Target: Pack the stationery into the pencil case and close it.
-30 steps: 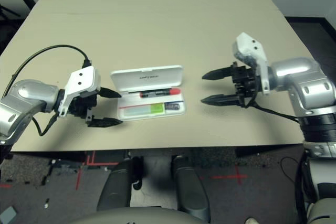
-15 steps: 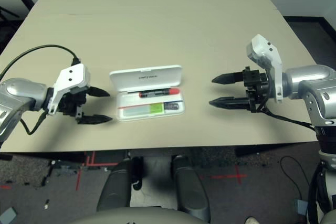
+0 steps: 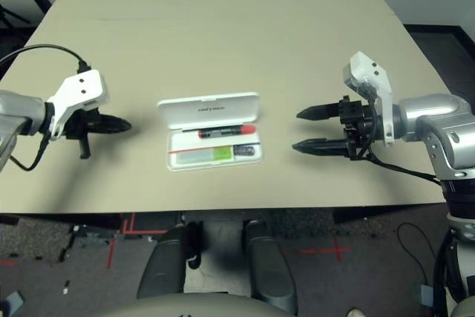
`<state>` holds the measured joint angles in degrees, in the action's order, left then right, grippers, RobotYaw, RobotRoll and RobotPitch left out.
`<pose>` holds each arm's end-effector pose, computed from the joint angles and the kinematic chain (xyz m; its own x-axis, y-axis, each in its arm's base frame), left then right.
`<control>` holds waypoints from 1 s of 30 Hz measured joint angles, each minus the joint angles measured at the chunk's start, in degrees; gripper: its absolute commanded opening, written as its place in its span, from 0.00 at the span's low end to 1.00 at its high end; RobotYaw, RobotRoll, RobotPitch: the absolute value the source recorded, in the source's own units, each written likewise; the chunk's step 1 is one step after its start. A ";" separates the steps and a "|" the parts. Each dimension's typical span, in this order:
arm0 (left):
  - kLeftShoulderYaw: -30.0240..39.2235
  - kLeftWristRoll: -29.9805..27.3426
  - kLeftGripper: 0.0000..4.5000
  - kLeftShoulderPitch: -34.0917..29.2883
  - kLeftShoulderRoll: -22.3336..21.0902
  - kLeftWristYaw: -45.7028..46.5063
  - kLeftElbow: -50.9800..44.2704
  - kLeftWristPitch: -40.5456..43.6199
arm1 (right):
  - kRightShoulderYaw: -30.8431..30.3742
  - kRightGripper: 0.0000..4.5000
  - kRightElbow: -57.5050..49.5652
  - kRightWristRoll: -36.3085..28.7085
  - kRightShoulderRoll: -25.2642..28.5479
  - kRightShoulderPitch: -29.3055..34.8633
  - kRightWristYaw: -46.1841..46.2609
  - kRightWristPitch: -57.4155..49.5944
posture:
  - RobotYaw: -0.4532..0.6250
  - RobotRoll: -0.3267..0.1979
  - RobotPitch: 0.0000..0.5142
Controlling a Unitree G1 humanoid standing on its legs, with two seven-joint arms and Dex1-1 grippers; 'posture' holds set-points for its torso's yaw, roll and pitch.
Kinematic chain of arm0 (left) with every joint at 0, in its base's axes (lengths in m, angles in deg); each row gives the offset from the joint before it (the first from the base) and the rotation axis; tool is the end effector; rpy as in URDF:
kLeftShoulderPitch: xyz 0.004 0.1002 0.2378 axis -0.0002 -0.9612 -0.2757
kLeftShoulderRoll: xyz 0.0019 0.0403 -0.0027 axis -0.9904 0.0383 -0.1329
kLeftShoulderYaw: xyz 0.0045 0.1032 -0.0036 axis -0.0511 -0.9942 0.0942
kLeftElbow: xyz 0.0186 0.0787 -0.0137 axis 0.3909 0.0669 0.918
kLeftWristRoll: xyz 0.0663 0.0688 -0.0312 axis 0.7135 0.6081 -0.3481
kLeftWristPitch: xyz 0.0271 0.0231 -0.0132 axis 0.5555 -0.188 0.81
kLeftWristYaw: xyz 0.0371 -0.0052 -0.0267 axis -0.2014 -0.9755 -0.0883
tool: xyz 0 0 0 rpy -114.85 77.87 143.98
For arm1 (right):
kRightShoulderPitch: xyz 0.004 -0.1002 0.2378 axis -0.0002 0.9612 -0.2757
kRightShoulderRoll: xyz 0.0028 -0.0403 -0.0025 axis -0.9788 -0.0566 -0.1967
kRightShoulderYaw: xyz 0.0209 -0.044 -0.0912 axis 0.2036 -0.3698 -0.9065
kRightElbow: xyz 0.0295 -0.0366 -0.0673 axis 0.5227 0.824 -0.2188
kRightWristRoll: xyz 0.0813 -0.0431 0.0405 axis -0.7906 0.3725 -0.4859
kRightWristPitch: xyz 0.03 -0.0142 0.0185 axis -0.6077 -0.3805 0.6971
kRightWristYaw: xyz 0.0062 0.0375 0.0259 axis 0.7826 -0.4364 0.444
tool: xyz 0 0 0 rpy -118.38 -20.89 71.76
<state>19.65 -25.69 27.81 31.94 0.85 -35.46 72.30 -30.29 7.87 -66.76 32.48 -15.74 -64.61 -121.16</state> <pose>0.2844 0.2677 0.2120 0.5519 -0.5574 -0.6202 0.8302 0.4375 0.3456 0.2592 -0.2855 0.2130 0.2580 0.8669 -0.4266 -0.9567 0.2908 0.0122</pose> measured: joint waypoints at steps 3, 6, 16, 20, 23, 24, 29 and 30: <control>-0.03 0.95 0.01 1.76 3.50 2.16 3.18 -0.80 | -0.06 1.00 -0.08 0.03 -0.14 -0.08 0.01 0.22 | 0.41 0.62 0.36; 0.06 2.09 0.01 3.63 6.60 4.77 6.41 -1.72 | -0.09 1.00 -0.11 0.06 -0.21 -0.05 0.02 0.55 | 0.40 0.62 0.36; 1.32 0.02 0.01 5.39 13.57 5.63 6.08 -0.78 | -0.20 1.00 -0.22 0.42 -0.33 0.18 -0.06 1.91 | 0.40 0.62 0.36; 1.44 -2.64 0.01 4.71 13.76 3.36 1.62 1.42 | -0.24 1.00 -0.02 0.74 -0.32 0.33 -0.18 2.44 | 0.40 0.62 0.37; 1.17 -4.82 0.01 1.95 13.50 0.82 -3.49 3.98 | -0.44 1.00 0.37 1.25 -0.32 0.49 -0.53 3.02 | 0.40 0.62 0.38; 0.96 -5.47 0.01 1.02 13.28 0.01 -5.08 4.92 | -0.53 1.00 0.57 1.47 -0.31 0.52 -0.79 3.20 | 0.40 0.62 0.38; -0.72 -8.36 0.01 -1.47 12.91 -2.86 -11.36 8.75 | -1.71 1.00 1.34 2.16 -0.30 0.54 -1.44 4.41 | 0.41 0.62 0.39; -1.09 -8.45 0.01 -1.65 12.89 -2.97 -12.09 9.13 | -2.03 1.00 1.67 2.33 -0.30 0.54 -1.61 4.76 | 0.41 0.62 0.39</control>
<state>18.55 -34.14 26.16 44.84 -2.13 -47.55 81.43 -32.32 9.55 -64.44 32.17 -15.19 -66.22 -116.39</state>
